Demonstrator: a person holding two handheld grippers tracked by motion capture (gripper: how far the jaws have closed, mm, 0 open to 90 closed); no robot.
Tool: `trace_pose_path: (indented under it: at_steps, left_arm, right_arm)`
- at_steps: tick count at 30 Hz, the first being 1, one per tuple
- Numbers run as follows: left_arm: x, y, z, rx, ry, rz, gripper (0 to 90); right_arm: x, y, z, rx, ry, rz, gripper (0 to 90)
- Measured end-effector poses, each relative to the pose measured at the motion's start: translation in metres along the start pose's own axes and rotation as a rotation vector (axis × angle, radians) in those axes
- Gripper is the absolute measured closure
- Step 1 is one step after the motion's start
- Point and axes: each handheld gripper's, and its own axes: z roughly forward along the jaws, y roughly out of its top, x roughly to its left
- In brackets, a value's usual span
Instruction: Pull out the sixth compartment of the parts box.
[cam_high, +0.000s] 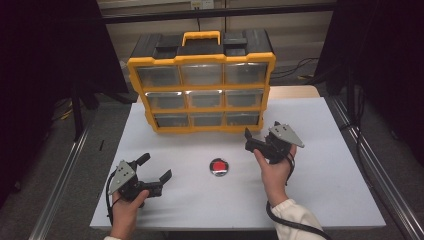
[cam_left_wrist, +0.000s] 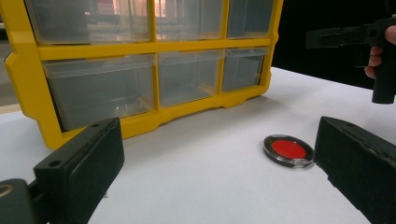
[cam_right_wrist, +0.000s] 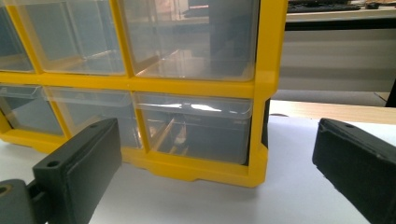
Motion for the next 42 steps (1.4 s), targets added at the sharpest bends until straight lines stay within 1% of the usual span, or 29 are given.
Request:
trace_pose_path:
  at_steps: [2, 6, 7, 11, 17, 18, 20, 21, 23, 25, 26, 27, 28, 29, 32, 35, 37, 38, 40, 41, 42]
  left_arm:
    - [0.000, 0.000, 0.000, -0.001, 0.000, 0.000, 2.0]
    - [0.000, 0.000, 0.000, -0.001, 0.000, -0.002, 2.0]
    - [0.000, 0.000, 0.000, 0.000, 0.000, -0.012, 2.0]
    - [0.000, 0.000, 0.001, -0.001, -0.011, -0.014, 2.0]
    - [0.000, 0.000, 0.001, -0.001, -0.012, -0.014, 2.0]
    - [0.000, 0.000, 0.001, -0.001, -0.011, -0.008, 2.0]
    - [0.000, -0.001, 0.001, 0.001, -0.012, -0.013, 2.0]
    - [0.000, -0.001, 0.001, 0.005, -0.014, -0.007, 2.0]
    - [0.000, -0.001, 0.001, 0.004, -0.014, -0.007, 2.0]
    - [0.000, -0.001, 0.001, -0.002, -0.012, -0.013, 2.0]
    - [0.001, 0.000, 0.001, 0.000, -0.012, -0.006, 2.0]
    - [0.001, 0.000, 0.001, 0.003, -0.010, 0.001, 2.0]
    - [0.000, 0.000, 0.001, -0.001, -0.012, -0.007, 2.0]
    - [0.000, 0.000, 0.001, -0.001, -0.012, -0.007, 2.0]
    - [0.001, 0.000, 0.001, 0.003, -0.010, 0.001, 2.0]
    - [0.000, 0.000, 0.001, 0.000, -0.013, -0.004, 2.0]
    - [0.001, 0.000, 0.001, 0.003, -0.011, 0.002, 2.0]
    - [0.001, 0.000, 0.001, 0.004, -0.015, -0.001, 2.0]
    - [0.000, -0.001, 0.001, 0.001, -0.016, -0.006, 2.0]
    - [0.000, -0.001, 0.001, 0.001, -0.016, -0.006, 2.0]
    - [0.000, -0.001, 0.002, 0.000, -0.016, -0.014, 2.0]
  right_arm:
    - [-0.001, 0.001, 0.002, -0.001, -0.005, 0.005, 1.0]
    - [-0.002, 0.004, 0.007, -0.004, -0.029, 0.010, 1.0]
    - [-0.002, 0.005, 0.008, -0.006, -0.037, 0.006, 1.0]
    - [0.000, 0.007, 0.011, -0.004, -0.044, 0.007, 1.0]
    - [0.003, 0.010, 0.016, -0.008, -0.042, -0.004, 1.1]
    - [0.005, 0.012, 0.019, -0.011, -0.045, -0.009, 1.1]
    - [0.005, 0.013, 0.021, -0.016, -0.049, -0.010, 1.1]
    - [0.005, 0.013, 0.021, -0.016, -0.049, -0.010, 1.1]
    - [0.006, 0.015, 0.023, -0.020, -0.051, -0.014, 1.1]
    - [0.007, 0.016, 0.025, -0.026, -0.054, -0.015, 1.3]
    - [0.007, 0.016, 0.026, -0.020, -0.055, -0.007, 1.3]
    - [0.008, 0.016, 0.027, -0.026, -0.058, -0.003, 1.3]
    - [0.008, 0.016, 0.028, -0.026, -0.061, -0.003, 1.3]
    - [0.008, 0.016, 0.028, -0.026, -0.061, -0.003, 1.3]
    - [0.009, 0.016, 0.030, -0.028, -0.059, -0.002, 1.3]
    - [0.011, 0.017, 0.032, -0.036, -0.062, -0.005, 1.3]
    - [0.013, 0.018, 0.033, -0.039, -0.059, -0.006, 1.4]
    - [0.014, 0.019, 0.034, -0.044, -0.064, -0.012, 1.5]
    - [0.016, 0.020, 0.035, -0.049, -0.060, -0.018, 1.7]
    - [0.016, 0.020, 0.036, -0.051, -0.061, -0.017, 1.7]
    - [0.017, 0.021, 0.037, -0.053, -0.059, -0.015, 1.7]
